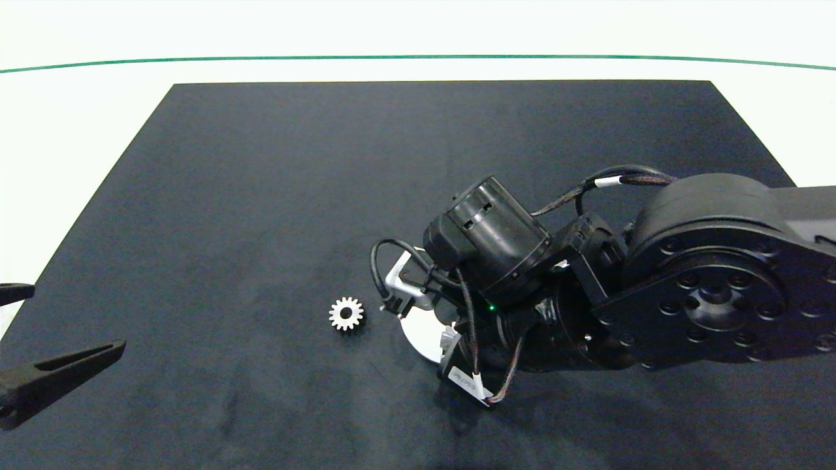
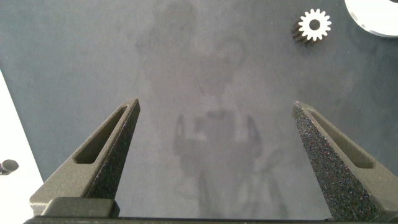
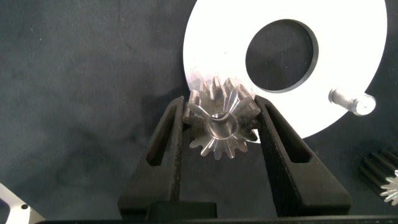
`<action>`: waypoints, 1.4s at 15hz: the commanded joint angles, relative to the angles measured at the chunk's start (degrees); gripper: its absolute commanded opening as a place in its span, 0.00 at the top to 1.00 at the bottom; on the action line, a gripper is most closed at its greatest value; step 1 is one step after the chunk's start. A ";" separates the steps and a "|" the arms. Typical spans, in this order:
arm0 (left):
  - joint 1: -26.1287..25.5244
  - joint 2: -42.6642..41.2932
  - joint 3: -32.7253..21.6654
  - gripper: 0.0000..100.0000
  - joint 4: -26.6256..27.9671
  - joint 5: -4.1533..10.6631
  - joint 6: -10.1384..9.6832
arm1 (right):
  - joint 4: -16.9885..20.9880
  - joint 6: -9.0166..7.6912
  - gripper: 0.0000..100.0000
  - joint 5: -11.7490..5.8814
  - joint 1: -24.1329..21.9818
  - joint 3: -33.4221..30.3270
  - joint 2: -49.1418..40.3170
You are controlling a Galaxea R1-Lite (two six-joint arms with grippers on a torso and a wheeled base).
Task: Install three planetary gears onto the carrier pins
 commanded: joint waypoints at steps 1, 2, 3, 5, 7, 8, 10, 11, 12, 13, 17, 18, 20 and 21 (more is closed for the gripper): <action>0.00 -0.04 0.01 0.00 0.14 -0.02 0.09 | 0.09 -0.02 0.99 -0.09 -0.03 0.07 0.05; 0.00 -0.04 0.01 0.00 0.14 -0.02 0.09 | 0.09 -0.02 0.99 -0.09 -0.03 -0.02 0.23; 0.00 0.05 0.01 0.00 0.14 -0.02 0.09 | 0.00 -0.02 0.99 -0.09 -0.03 -0.10 0.49; 0.00 0.05 0.01 0.00 0.14 -0.02 0.09 | -0.08 -0.02 0.99 -0.09 -0.03 -0.28 1.02; 0.00 0.13 -0.08 0.00 0.14 -0.02 0.09 | -0.17 0.06 0.99 -0.09 -0.03 -0.28 1.28; 0.00 0.05 -0.08 0.00 0.14 -0.02 0.09 | -0.17 0.06 0.99 -0.09 -0.03 -0.28 1.28; 0.00 0.05 -0.08 0.00 0.14 -0.02 0.09 | -0.26 -0.02 0.00 -0.09 -0.03 -0.19 1.19; 0.00 0.05 0.01 0.00 0.14 -0.02 0.09 | -0.26 -0.11 0.00 -0.09 -0.03 -0.28 1.19; 0.00 0.05 0.01 0.00 0.14 -0.02 0.09 | -0.26 0.06 0.00 -0.09 -0.03 -0.28 1.19; 0.00 0.05 0.01 0.00 0.14 -0.02 0.09 | -0.26 0.06 0.00 -0.09 -0.03 -0.28 1.19; 0.00 0.05 0.01 0.00 0.14 -0.02 0.09 | -0.17 0.33 0.00 -0.09 -0.03 -0.19 1.11; 0.00 0.13 0.01 0.00 0.14 -0.02 0.09 | -0.17 0.42 0.00 -0.09 -0.03 -0.19 0.93; 0.00 -0.04 -0.08 0.00 0.14 -0.02 0.09 | -0.08 0.85 0.00 -0.09 -0.82 0.25 -2.94; 0.00 -0.13 -0.08 0.00 0.14 -0.02 0.09 | -0.08 0.94 0.00 -0.18 -2.05 0.42 -6.28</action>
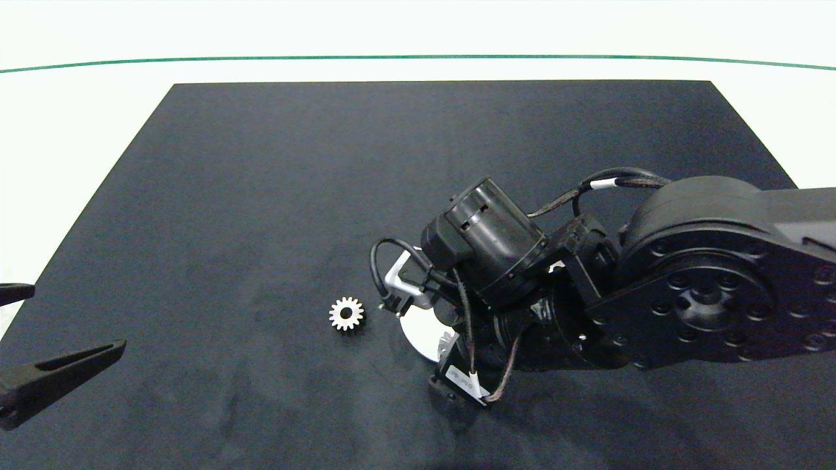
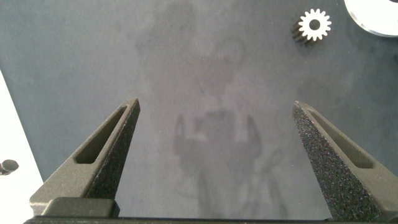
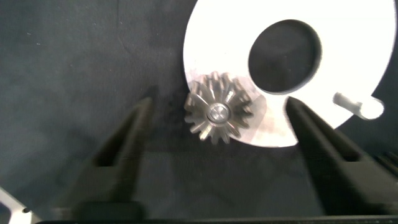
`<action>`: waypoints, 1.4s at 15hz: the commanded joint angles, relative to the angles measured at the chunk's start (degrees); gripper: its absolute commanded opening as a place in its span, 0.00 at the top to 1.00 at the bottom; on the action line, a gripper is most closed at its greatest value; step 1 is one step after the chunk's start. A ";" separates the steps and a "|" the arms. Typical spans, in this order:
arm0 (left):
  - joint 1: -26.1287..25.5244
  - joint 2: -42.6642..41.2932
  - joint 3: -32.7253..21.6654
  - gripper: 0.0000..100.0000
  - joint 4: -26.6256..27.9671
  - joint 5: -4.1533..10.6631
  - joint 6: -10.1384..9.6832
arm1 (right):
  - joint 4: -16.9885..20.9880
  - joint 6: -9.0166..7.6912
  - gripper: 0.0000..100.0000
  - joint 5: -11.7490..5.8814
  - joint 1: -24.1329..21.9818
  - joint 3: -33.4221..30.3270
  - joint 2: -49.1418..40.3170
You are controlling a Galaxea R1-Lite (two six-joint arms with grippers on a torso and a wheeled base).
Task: Install three planetary gears onto the carrier pins
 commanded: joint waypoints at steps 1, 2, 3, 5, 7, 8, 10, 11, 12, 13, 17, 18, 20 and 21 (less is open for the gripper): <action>0.00 -0.48 -0.26 0.00 0.14 -0.02 0.09 | 0.36 0.24 0.00 -0.56 -3.54 0.54 -9.00; 0.00 -1.18 -0.43 0.00 0.22 -0.02 0.09 | 0.44 0.24 0.00 -0.56 -5.74 1.24 -12.78; 0.00 -1.36 -0.52 0.00 0.22 -0.02 0.18 | 0.44 0.24 0.00 -0.56 -6.79 1.94 -14.37; 0.00 -0.83 -0.34 0.00 0.22 -0.02 0.18 | 0.01 0.33 0.00 -0.56 -12.77 10.03 -25.00; -0.08 -0.92 0.01 0.00 0.22 -0.02 0.18 | -0.26 0.33 0.00 -0.39 -16.46 16.88 -33.17; -0.08 -0.92 0.01 0.00 0.66 -0.02 0.18 | -0.87 0.41 0.00 -0.13 -17.43 19.17 -35.64; -0.17 -0.92 0.10 0.00 1.01 -0.02 0.18 | -4.04 0.50 0.00 1.63 -21.03 24.27 -36.60; -0.08 -0.83 0.10 0.00 1.01 -0.02 0.18 | -8.96 0.50 0.00 2.51 -22.35 27.87 -36.34; -0.08 -0.74 0.10 0.00 1.01 -0.02 0.18 | -15.90 0.15 0.00 4.18 -23.84 31.30 -35.90; -0.08 -0.74 0.10 0.00 1.01 -0.02 0.18 | -20.03 -0.29 0.00 5.94 -24.98 32.18 -34.40; -0.08 -0.30 0.18 0.00 1.01 -0.02 0.18 | -21.18 -0.55 0.00 7.17 -26.92 30.42 -26.85; -0.08 -0.39 0.18 0.00 1.01 -0.02 0.18 | -20.03 -0.55 0.00 7.26 -26.92 29.45 -25.79; -0.08 -0.39 0.18 0.00 1.01 -0.02 0.27 | -18.36 -0.46 0.00 7.35 -26.92 27.26 -22.80; -0.08 -0.39 0.18 0.00 1.01 -0.02 0.27 | -18.19 -0.38 0.00 7.43 -26.74 26.55 -21.92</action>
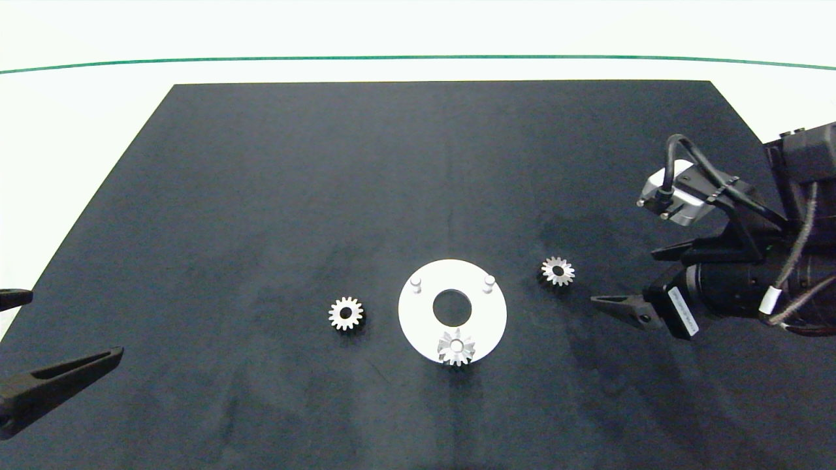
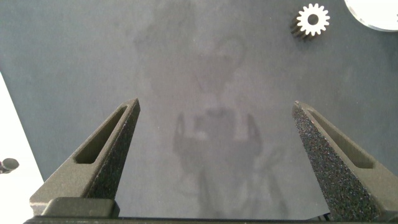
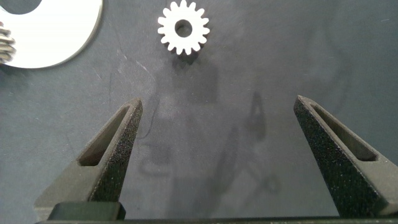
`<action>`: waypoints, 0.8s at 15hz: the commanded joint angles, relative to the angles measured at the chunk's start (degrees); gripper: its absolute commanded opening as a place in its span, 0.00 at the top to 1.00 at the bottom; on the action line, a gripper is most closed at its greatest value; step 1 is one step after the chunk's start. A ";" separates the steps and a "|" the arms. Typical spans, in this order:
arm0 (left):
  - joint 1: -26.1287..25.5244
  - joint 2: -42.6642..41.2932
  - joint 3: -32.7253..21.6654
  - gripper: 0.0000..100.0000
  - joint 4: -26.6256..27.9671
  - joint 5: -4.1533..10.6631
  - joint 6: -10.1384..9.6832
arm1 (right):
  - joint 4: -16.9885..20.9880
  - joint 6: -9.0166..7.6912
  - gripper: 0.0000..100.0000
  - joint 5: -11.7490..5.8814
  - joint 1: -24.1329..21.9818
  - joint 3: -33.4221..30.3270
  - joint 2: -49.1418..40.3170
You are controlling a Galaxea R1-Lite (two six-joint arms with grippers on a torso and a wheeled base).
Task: Install three planetary gears onto the carrier pins
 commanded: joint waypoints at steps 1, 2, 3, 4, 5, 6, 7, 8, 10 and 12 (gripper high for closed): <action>0.00 0.17 -0.01 0.00 0.14 0.00 0.10 | 0.87 0.04 0.00 0.13 0.20 -3.11 5.38; 0.00 0.26 -0.01 0.00 0.14 0.00 0.10 | 0.96 0.39 0.00 0.13 0.29 -3.81 6.26; 0.00 0.35 -0.10 0.00 0.14 0.00 0.10 | 1.22 0.21 0.00 0.05 0.29 -3.99 6.79; 0.09 0.43 -0.10 0.00 0.14 0.00 0.10 | 1.40 0.04 0.00 0.05 0.29 -5.22 7.49; 0.09 0.43 -0.19 0.00 0.14 0.00 0.10 | 2.10 0.13 0.00 0.13 0.47 -7.42 8.99; 0.00 0.43 -0.19 0.00 0.14 0.00 0.18 | 3.94 0.13 0.00 0.13 1.26 -9.53 9.95; 0.00 0.52 -0.10 0.00 0.05 0.00 0.18 | 5.79 0.39 0.00 0.13 2.05 -11.20 10.83; 0.09 0.79 -0.19 0.00 0.05 0.00 0.18 | 6.58 0.39 0.00 0.13 2.49 -12.16 11.54; 0.09 0.96 -0.19 0.00 0.05 0.00 0.18 | 6.76 0.39 0.00 0.13 2.93 -12.69 12.50; 0.00 0.87 -0.10 0.00 0.14 0.00 0.18 | 7.28 0.39 0.00 0.13 2.75 -13.92 14.00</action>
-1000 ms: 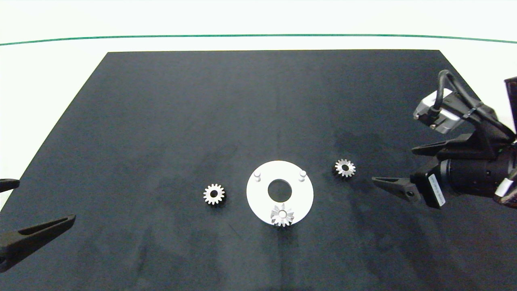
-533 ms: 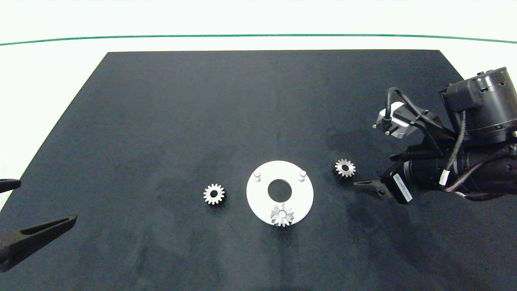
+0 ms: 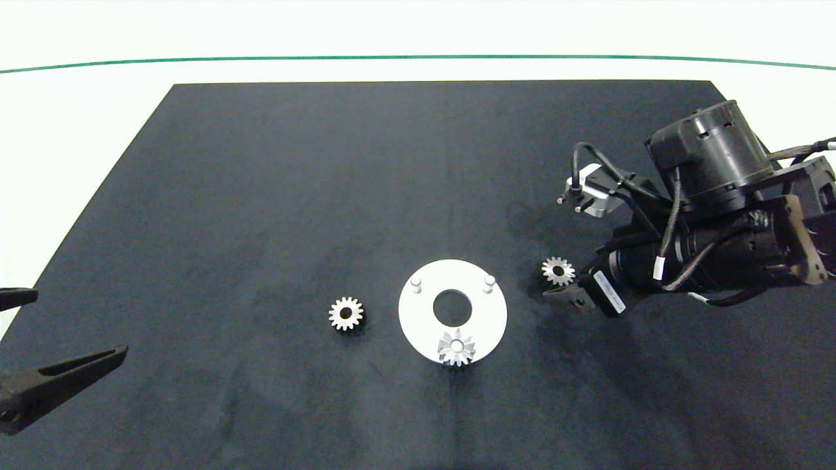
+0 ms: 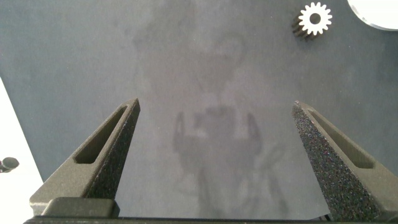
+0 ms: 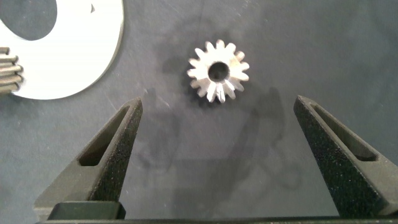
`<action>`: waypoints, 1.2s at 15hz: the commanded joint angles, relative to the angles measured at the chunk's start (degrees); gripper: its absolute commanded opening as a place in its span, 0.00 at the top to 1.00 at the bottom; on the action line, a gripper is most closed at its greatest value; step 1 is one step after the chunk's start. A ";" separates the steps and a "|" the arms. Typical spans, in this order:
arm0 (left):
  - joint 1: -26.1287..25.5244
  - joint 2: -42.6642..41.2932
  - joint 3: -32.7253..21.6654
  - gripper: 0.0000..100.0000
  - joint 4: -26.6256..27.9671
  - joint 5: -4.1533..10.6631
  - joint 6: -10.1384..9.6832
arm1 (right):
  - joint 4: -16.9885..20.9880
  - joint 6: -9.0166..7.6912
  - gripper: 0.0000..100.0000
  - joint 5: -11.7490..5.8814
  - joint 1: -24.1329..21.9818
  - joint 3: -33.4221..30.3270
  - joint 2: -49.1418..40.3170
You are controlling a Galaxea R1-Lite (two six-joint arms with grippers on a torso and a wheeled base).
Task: Install three planetary gears onto the carrier pins
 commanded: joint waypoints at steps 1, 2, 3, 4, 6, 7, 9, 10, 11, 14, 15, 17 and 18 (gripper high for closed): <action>-0.07 0.12 0.08 0.00 0.20 -0.02 0.07 | 0.57 -0.09 0.00 -0.05 -0.13 -1.95 3.11; -0.07 0.12 0.08 0.00 0.20 -0.02 0.07 | 0.57 -0.09 0.00 0.04 -0.13 -2.21 3.55; -0.07 0.12 0.17 0.00 0.20 -0.02 0.07 | 0.57 0.00 0.00 0.04 -0.13 -2.56 4.16; -0.07 0.12 0.17 0.00 0.20 -0.02 -0.01 | 0.57 0.09 0.00 0.13 -0.13 -3.00 4.87; -0.07 0.12 0.17 0.00 0.20 -0.02 -0.01 | 0.48 0.18 0.00 0.13 -0.22 -3.62 5.92; -0.07 0.12 0.17 0.00 0.20 -0.02 0.07 | 0.48 0.53 0.00 0.21 -0.31 -3.97 6.54; -0.07 0.12 0.17 0.00 0.20 -0.02 0.07 | 0.57 0.53 0.02 1.71 -0.83 -4.58 6.98; -0.07 0.12 0.17 0.00 0.20 -0.02 -0.01 | 0.66 0.79 0.05 2.15 -0.92 -4.67 6.98; -0.07 0.12 0.17 0.00 0.20 -0.02 0.07 | 0.75 0.79 0.07 2.15 -0.92 -4.67 6.98; -0.07 0.03 0.17 0.00 0.20 -0.02 0.07 | 0.83 1.14 0.13 2.15 -1.01 -4.76 6.89; -0.07 0.03 0.17 0.00 0.20 -0.02 -0.01 | 0.83 1.23 0.14 2.15 -1.01 -4.94 6.89; -0.07 0.03 0.17 0.00 0.20 -0.02 0.07 | 0.83 1.32 0.19 2.24 -1.01 -4.94 6.98; -0.07 0.03 0.17 0.00 0.20 -0.02 0.07 | 0.83 1.32 0.20 2.76 -1.01 -4.94 6.89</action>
